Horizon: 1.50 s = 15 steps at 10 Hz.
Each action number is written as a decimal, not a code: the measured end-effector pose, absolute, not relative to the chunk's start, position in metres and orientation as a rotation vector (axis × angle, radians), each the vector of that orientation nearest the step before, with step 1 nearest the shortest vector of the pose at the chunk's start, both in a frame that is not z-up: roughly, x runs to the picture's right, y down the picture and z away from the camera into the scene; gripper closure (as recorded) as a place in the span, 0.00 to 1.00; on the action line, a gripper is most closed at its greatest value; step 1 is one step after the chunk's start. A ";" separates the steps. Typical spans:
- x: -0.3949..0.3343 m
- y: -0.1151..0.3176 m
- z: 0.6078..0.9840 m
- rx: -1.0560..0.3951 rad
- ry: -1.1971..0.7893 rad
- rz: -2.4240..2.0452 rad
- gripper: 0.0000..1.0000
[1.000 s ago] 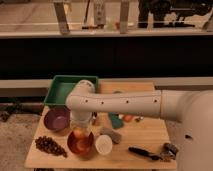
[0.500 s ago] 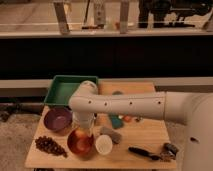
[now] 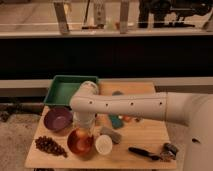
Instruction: Place apple in red bowl
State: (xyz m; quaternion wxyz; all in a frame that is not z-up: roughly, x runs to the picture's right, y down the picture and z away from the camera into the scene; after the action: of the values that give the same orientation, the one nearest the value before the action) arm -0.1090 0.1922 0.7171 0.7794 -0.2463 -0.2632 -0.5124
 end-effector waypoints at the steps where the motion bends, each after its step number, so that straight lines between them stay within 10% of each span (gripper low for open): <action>1: -0.109 0.192 0.717 -0.532 -0.570 -1.109 0.81; 15: -0.108 0.193 0.719 -0.516 -0.574 -1.167 0.72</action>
State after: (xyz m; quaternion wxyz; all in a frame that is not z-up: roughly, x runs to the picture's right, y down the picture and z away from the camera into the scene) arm -0.1085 0.1927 0.7187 0.7651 -0.2373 -0.2641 -0.5372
